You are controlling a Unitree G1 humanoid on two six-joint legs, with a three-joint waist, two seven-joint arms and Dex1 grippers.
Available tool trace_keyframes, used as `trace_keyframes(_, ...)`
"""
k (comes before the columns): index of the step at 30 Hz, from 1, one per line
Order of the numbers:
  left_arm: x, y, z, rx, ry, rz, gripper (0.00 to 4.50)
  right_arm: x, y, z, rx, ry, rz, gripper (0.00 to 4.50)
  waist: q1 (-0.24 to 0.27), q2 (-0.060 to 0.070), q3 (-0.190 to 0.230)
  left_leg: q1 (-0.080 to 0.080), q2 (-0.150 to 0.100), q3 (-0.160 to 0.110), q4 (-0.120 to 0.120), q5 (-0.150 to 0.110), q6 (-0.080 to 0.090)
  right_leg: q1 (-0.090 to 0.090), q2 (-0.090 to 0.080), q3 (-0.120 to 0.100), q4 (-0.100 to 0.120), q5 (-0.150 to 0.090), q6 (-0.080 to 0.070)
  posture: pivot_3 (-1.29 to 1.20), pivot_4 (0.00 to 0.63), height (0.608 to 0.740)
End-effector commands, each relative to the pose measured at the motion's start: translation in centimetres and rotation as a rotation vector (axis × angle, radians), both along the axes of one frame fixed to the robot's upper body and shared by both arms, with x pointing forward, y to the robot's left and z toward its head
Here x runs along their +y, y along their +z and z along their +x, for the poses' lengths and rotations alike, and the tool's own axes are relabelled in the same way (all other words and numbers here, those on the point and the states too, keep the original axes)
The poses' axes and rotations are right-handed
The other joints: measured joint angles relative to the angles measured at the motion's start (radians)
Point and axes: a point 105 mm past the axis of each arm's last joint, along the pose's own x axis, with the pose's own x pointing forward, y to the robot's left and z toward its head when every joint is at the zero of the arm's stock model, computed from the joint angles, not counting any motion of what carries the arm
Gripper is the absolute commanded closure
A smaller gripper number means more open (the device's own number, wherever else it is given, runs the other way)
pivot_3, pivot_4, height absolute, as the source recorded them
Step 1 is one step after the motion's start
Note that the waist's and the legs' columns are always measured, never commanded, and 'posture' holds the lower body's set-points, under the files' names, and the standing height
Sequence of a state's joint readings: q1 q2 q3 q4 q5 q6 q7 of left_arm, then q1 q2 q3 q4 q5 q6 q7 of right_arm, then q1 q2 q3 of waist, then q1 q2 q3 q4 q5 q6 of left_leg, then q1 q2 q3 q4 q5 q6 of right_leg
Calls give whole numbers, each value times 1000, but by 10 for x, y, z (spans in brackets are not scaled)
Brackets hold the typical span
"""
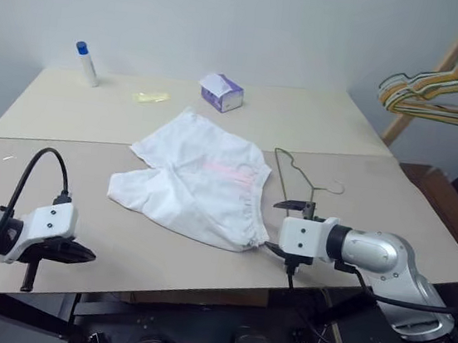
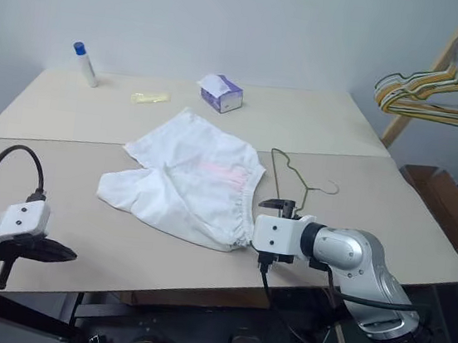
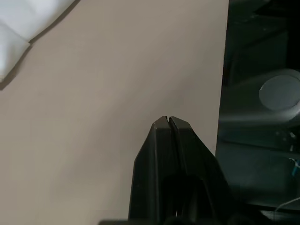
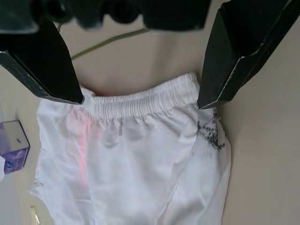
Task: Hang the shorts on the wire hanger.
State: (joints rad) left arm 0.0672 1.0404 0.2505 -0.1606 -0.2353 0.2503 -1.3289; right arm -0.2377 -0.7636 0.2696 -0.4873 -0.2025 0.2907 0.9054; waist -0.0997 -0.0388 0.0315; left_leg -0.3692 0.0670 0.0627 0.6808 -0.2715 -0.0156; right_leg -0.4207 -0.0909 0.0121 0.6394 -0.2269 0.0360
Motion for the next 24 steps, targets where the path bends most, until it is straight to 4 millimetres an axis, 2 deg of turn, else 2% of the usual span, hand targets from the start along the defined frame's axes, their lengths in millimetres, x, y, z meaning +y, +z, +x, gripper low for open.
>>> trace_keyframes(1, -12, 29, 30, -193, 26, -95, 4464, 6, 15, 2, -67, 33, 14, 0, 11, -1, -1, 0, 0, 0, 0, 0, 0, 0, 0, -1, 0, 0, 0, -80, 0, 740)
trace_keyframes(5, -21, 44, 57, -262, -6, -130, 3600, 6, 15, 4, -72, 18, 20, 0, 14, -2, -1, 0, 0, 0, 0, 0, 0, 1, 0, 0, 0, 0, 0, -89, 0, 740)
trace_keyframes(9, -17, 32, 88, -283, -40, -7, 2267, 5, 15, 5, -70, 1, 30, 0, 11, -2, -2, 0, -1, 0, 0, 0, 0, 1, 0, 0, 0, 0, 0, -97, 0, 740)
trace_keyframes(12, -24, 27, 117, -298, -55, 23, 1279, 4, 14, 6, -70, -9, 31, 0, 4, -2, -2, 0, -1, -1, 0, 0, 0, 2, 0, 0, 0, 0, 0, -107, 0, 740)
trace_keyframes(16, -40, 27, 135, -205, -125, -34, 1279, 4, 14, 8, -70, -22, 39, 0, 1, -3, -3, -2, -1, -1, 1, 0, 0, 2, 0, -2, -2, 0, 0, -122, 0, 740)
trace_keyframes(21, -53, 27, 151, -148, -197, 44, 1279, 1, 14, 6, -64, -36, 38, 0, -15, -3, -3, -3, -1, -2, 1, 0, 0, 1, 0, -2, -4, 0, 0, -149, 0, 740)
trace_keyframes(24, -61, 29, 154, -124, -238, 67, 1279, 1, 13, 5, -59, -42, 41, 0, -30, -3, -3, -4, -1, -2, 1, 0, 0, 2, 0, -2, -5, 1, 1, -164, 0, 740)
